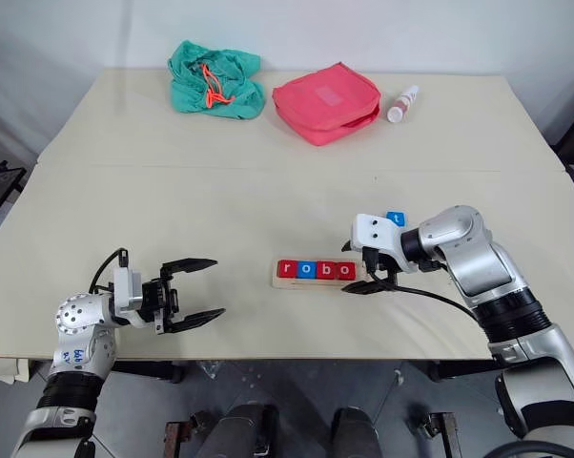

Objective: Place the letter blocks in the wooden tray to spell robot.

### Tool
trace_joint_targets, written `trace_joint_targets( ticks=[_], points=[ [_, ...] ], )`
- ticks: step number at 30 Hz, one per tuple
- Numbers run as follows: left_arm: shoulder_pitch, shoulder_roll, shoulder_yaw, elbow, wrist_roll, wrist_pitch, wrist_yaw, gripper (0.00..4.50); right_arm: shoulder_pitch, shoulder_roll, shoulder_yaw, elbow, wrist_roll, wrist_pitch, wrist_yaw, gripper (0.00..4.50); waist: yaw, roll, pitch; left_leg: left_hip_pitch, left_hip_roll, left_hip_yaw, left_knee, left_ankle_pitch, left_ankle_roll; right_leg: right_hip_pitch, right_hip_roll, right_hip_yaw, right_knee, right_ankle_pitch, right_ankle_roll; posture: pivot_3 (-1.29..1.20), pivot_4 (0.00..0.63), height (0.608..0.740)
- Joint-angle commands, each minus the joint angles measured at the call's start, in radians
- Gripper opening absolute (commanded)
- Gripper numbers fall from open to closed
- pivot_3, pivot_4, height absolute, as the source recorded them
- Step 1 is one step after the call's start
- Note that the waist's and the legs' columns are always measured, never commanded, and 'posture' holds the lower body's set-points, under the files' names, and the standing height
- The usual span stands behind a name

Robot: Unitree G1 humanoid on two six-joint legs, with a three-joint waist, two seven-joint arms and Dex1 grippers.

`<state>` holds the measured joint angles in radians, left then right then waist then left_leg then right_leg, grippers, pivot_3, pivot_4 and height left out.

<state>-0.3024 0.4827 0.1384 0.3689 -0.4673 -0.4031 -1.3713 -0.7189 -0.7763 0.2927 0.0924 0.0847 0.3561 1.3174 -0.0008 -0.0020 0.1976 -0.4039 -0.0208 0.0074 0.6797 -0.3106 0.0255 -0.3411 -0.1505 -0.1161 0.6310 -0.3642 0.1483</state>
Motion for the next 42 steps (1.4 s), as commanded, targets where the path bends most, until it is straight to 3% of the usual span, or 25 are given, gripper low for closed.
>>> trace_joint_targets(
  ticks=[1,10,11,14,24,42],
  points=[
    [-0.02,0.0,0.003,0.007,-0.006,-0.017,-0.002,4.5,0.073,-0.057,-0.119,-0.094,0.059,0.063,-0.031,4.46,0.005,0.0,0.0,0.0,0.0,-0.001,0.0,0.0,0.0,0.0,0.0,0.0,0.0,0.0,0.0,0.0,0.15,0.74],
    [-0.076,-0.018,-0.01,0.067,0.001,-0.029,-0.022,4.5,0.215,-0.034,-0.211,-0.186,0.091,0.163,-0.183,4.46,0.001,0.0,0.0,0.0,0.0,0.0,0.0,0.0,0.0,0.0,0.0,0.0,0.0,0.0,0.0,0.0,0.15,0.74],
    [-0.081,-0.019,-0.011,0.073,0.002,-0.03,-0.026,4.5,0.227,-0.031,-0.219,-0.195,0.099,0.17,-0.192,4.29,0.001,0.0,0.0,0.0,0.0,0.0,0.0,0.0,0.0,0.0,0.0,0.0,0.0,0.0,0.0,0.0,0.15,0.74],
    [-0.09,-0.02,-0.012,0.084,0.002,-0.033,-0.033,4.5,0.248,-0.029,-0.225,-0.21,0.11,0.174,-0.214,3.52,0.0,0.0,0.0,0.0,0.0,0.0,0.0,0.0,0.0,0.0,0.0,0.0,0.0,0.0,0.0,0.0,0.15,0.74],
    [-0.068,-0.01,-0.006,0.062,-0.006,-0.03,-0.033,4.5,0.219,-0.013,-0.162,-0.151,0.091,0.152,-0.223,0.02,0.0,0.0,0.0,0.0,0.0,0.0,0.0,0.0,0.0,0.0,0.0,0.0,0.0,0.0,0.0,0.0,0.15,0.74],
    [-0.012,0.002,0.005,0.004,-0.008,-0.021,0.001,4.5,0.171,0.025,-0.137,-0.11,0.083,0.144,-0.234,0.02,0.0,0.0,0.0,0.0,0.0,0.0,0.0,0.0,0.0,0.0,0.0,0.0,0.0,0.0,0.0,0.0,0.15,0.74]
  ],
)
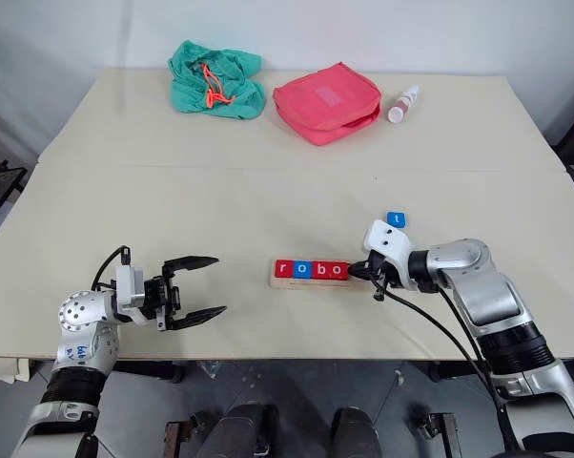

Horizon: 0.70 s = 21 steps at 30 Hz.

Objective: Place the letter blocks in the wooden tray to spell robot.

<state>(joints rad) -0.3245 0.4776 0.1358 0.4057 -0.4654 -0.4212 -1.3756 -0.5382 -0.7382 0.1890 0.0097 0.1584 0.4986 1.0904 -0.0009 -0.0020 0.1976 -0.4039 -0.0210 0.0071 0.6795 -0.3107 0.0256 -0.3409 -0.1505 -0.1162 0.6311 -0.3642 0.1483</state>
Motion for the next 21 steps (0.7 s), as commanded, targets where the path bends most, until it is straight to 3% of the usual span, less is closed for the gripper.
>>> trace_joint_targets(
  ticks=[1,5,8,19,21],
  points=[
    [0.009,0.007,0.006,-0.033,-0.01,-0.003,0.006,4.5,-0.006,-0.022,-0.044,-0.037,0.012,0.011,-0.011,0.02,0.0,0.0,0.0,0.0,0.0,0.0,0.0,0.0,0.0,0.0,0.0,0.0,0.0,0.0,0.0,0.0,0.15,0.74],
    [-0.009,0.003,0.002,-0.013,-0.007,-0.003,0.002,4.5,0.068,-0.063,-0.151,-0.13,0.072,0.048,-0.028,0.02,0.005,0.0,0.0,0.0,0.0,0.0,0.0,0.0,0.0,0.0,0.0,0.0,0.0,0.0,0.0,0.0,0.15,0.74],
    [-0.029,-0.001,-0.004,0.01,-0.005,-0.003,-0.008,4.5,0.171,-0.064,-0.26,-0.209,0.129,0.045,-0.053,0.56,0.013,0.0,0.0,0.0,0.0,-0.001,0.0,0.0,0.0,0.001,0.0,0.0,0.0,0.0,0.0,0.0,0.15,0.74],
    [-0.115,-0.016,-0.018,0.115,-0.005,-0.008,-0.067,4.5,0.479,0.089,-0.579,-0.392,0.234,0.086,-0.344,4.49,0.025,0.0,0.0,0.0,-0.001,0.002,0.0,0.0,0.0,0.0,0.0,0.001,0.0,0.0,0.0,0.0,0.15,0.74],
    [-0.133,-0.012,-0.017,0.14,-0.003,-0.008,-0.084,4.5,0.511,0.114,-0.603,-0.424,0.248,0.114,-0.392,4.49,0.024,0.0,0.0,0.001,0.0,0.002,0.0,0.0,0.0,0.0,0.0,0.001,0.001,0.0,0.0,0.0,0.15,0.74]
  ],
)
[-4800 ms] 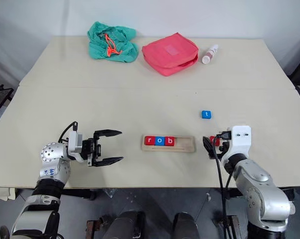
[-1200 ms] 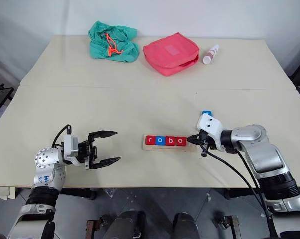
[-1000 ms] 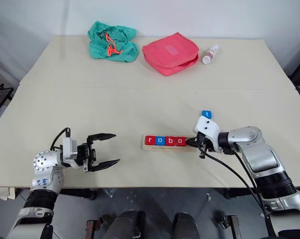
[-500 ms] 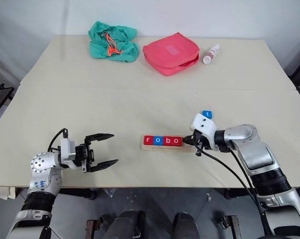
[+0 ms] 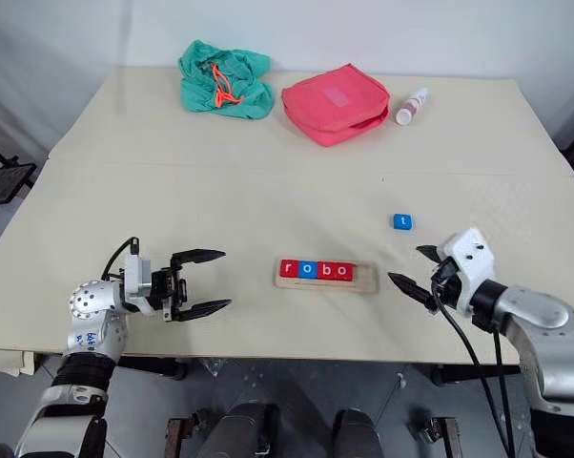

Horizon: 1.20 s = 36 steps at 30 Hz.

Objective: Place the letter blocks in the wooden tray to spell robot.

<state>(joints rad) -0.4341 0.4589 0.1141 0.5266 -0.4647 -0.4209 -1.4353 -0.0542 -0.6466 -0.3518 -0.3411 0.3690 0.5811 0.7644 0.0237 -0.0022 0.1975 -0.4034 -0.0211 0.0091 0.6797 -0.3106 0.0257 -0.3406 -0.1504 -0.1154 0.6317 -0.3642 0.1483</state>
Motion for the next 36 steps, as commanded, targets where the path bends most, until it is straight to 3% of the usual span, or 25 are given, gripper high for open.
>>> trace_joint_targets(
  ticks=[1,5,11,16,25,32,36],
  points=[
    [-0.032,0.009,0.004,0.031,-0.002,-0.009,-0.032,4.5,0.041,0.031,-0.067,-0.087,0.04,0.041,-0.086,4.49,0.0,0.0,0.0,0.0,0.0,0.0,0.0,0.0,0.0,0.0,0.0,0.0,0.0,0.0,0.0,0.0,0.15,0.74],
    [-0.054,0.011,0.007,0.056,-0.001,-0.012,-0.049,4.5,0.005,0.053,-0.048,-0.084,0.051,0.091,-0.168,4.49,-0.001,0.0,0.0,0.0,0.0,0.001,0.0,0.0,0.0,0.0,0.0,0.001,0.0,0.0,0.0,0.0,0.15,0.74],
    [-0.056,0.011,0.005,0.045,-0.002,-0.007,-0.053,4.5,-0.173,0.118,0.031,0.025,0.031,0.138,-0.281,4.49,-0.014,0.0,0.0,0.001,0.0,0.0,0.0,0.0,0.0,-0.001,0.0,0.001,0.003,0.0,0.0,0.0,0.15,0.74],
    [-0.024,0.019,0.011,0.006,-0.007,-0.002,-0.045,4.5,-0.356,0.174,0.121,0.278,-0.074,0.048,-0.381,4.49,-0.02,0.0,0.0,0.001,-0.001,-0.001,0.0,0.0,0.0,-0.002,0.0,0.001,0.005,0.0,0.0,0.0,0.15,0.74],
    [0.048,0.033,0.027,-0.078,-0.012,0.011,-0.001,4.5,-0.564,0.246,0.199,0.644,-0.163,-0.105,-0.421,4.49,-0.036,0.0,0.0,0.001,0.0,-0.001,-0.003,0.0,0.0,-0.004,0.0,0.001,0.006,0.0,0.0,0.0,0.15,0.74],
    [0.09,0.036,0.031,-0.132,-0.014,0.02,0.028,4.5,-0.604,0.271,0.211,0.717,-0.194,-0.091,-0.467,4.49,-0.049,0.0,0.0,0.001,0.0,-0.003,-0.003,0.0,0.0,-0.004,0.0,0.001,0.008,0.0,0.0,0.0,0.15,0.74],
    [0.101,0.035,0.031,-0.146,-0.013,0.021,0.037,4.5,-0.593,0.273,0.214,0.704,-0.203,-0.081,-0.493,3.2,-0.049,0.0,0.0,0.001,0.0,-0.004,-0.003,0.0,0.0,-0.004,0.0,0.001,0.009,0.0,0.0,0.0,0.15,0.74]
  ],
)
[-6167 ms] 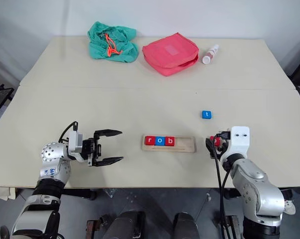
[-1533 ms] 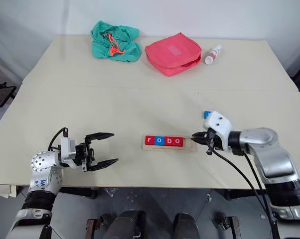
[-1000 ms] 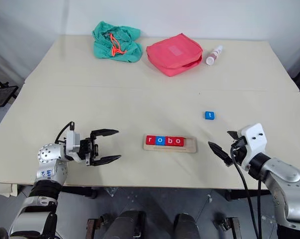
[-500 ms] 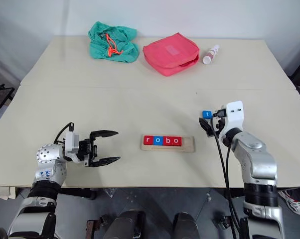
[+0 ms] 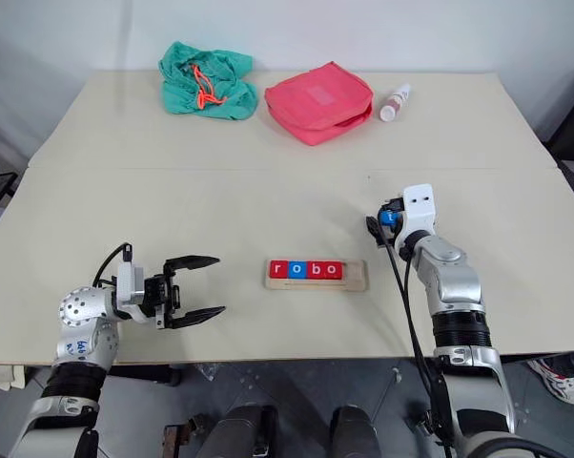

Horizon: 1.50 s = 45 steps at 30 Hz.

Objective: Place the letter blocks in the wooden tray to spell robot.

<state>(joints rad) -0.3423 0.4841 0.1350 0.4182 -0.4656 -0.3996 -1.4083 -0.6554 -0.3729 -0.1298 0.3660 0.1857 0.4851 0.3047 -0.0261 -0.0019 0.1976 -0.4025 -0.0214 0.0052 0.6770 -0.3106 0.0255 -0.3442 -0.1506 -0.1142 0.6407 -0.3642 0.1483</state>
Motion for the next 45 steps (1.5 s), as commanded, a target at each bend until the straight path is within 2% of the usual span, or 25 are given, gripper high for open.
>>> trace_joint_targets(
  ticks=[1,5,6,11,19,26,30,32,35,37,41,45],
  points=[
    [0.01,0.009,0.01,-0.039,-0.011,0.0,0.012,4.5,0.015,-0.001,-0.01,-0.012,-0.021,0.016,-0.043,2.95,0.001,0.0,0.0,0.0,0.0,-0.001,0.0,0.0,0.0,0.0,0.0,0.0,0.001,0.0,0.0,0.0,0.15,0.74],
    [0.011,0.006,0.008,-0.037,-0.011,-0.002,0.012,4.5,0.051,0.0,-0.025,-0.086,-0.007,0.028,-0.06,1.58,0.002,0.0,0.0,0.0,-0.001,-0.002,0.001,0.0,0.0,0.0,0.0,0.001,0.001,0.0,0.0,0.0,0.15,0.74],
    [0.01,0.005,0.007,-0.035,-0.011,-0.002,0.012,4.5,0.059,-0.001,-0.028,-0.111,-0.003,0.034,-0.061,1.47,0.002,0.0,0.0,0.0,-0.001,-0.003,0.001,0.0,0.0,0.0,0.0,0.001,0.002,0.0,0.0,0.0,0.15,0.74],
    [-0.002,0.0,0.002,-0.021,-0.014,-0.006,-0.005,4.5,0.162,-0.026,-0.064,-0.386,0.044,0.16,-0.06,1.48,0.002,0.0,0.0,0.0,-0.001,-0.002,0.0,0.0,0.0,0.0,0.0,0.001,0.002,0.0,0.0,0.0,0.15,0.74],
    [-0.048,0.004,-0.002,0.036,-0.014,-0.009,-0.057,4.5,0.438,-0.018,-0.157,-0.933,0.148,0.55,-0.107,1.48,0.015,0.0,0.0,0.0,-0.001,-0.001,-0.001,0.0,0.0,-0.001,0.0,0.003,0.001,0.0,0.0,0.0,0.15,0.74],
    [-0.088,-0.006,-0.007,0.074,-0.009,-0.012,-0.078,4.5,0.533,0.031,-0.171,-1.065,0.176,0.648,-0.142,1.48,0.024,0.0,0.0,0.0,-0.001,0.001,0.0,0.0,0.0,-0.001,0.0,0.005,0.001,0.0,0.0,0.0,0.15,0.74],
    [-0.092,-0.007,-0.007,0.077,-0.008,-0.012,-0.083,4.5,0.548,0.059,-0.175,-1.072,0.183,0.656,-0.154,2.8,0.024,0.0,0.0,0.0,-0.001,0.001,0.0,0.0,0.0,-0.001,0.0,0.006,0.001,0.0,0.0,0.0,0.15,0.74],
    [-0.09,-0.005,-0.006,0.073,-0.009,-0.01,-0.083,4.5,0.552,0.055,-0.179,-1.077,0.183,0.629,-0.148,3.56,0.025,0.0,0.0,0.0,-0.001,0.001,0.0,0.0,0.0,-0.001,0.0,0.006,0.001,0.0,0.0,0.0,0.15,0.74],
    [-0.082,-0.003,-0.005,0.063,-0.01,-0.007,-0.082,4.5,0.555,0.038,-0.193,-1.082,0.197,0.601,-0.122,4.47,0.024,0.0,0.0,0.0,-0.001,0.001,0.0,0.0,0.0,-0.001,0.0,0.006,0.001,0.0,0.0,0.0,0.15,0.74],
    [-0.076,-0.002,-0.004,0.059,-0.012,-0.005,-0.083,4.5,0.57,-0.022,-0.177,-1.06,0.21,0.551,-0.04,4.47,0.025,0.0,0.0,0.0,-0.001,0.001,0.0,0.0,0.0,-0.001,0.0,0.006,0.001,0.0,0.0,0.0,0.15,0.74],
    [-0.073,-0.006,-0.006,0.057,-0.01,-0.005,-0.078,4.5,0.582,-0.216,-0.127,-0.968,0.23,0.42,0.194,4.47,0.025,0.0,0.0,0.0,-0.002,0.002,0.0,0.0,0.0,0.0,0.0,0.006,-0.001,0.0,0.0,0.0,0.15,0.74],
    [-0.069,-0.017,-0.007,0.059,-0.008,-0.012,-0.068,4.5,0.546,-0.453,-0.045,-0.788,0.183,0.203,0.481,4.47,0.024,0.0,0.0,0.001,-0.001,0.003,0.0,0.0,0.0,0.001,0.001,0.006,-0.005,0.0,0.0,0.0,0.15,0.74]
  ],
)
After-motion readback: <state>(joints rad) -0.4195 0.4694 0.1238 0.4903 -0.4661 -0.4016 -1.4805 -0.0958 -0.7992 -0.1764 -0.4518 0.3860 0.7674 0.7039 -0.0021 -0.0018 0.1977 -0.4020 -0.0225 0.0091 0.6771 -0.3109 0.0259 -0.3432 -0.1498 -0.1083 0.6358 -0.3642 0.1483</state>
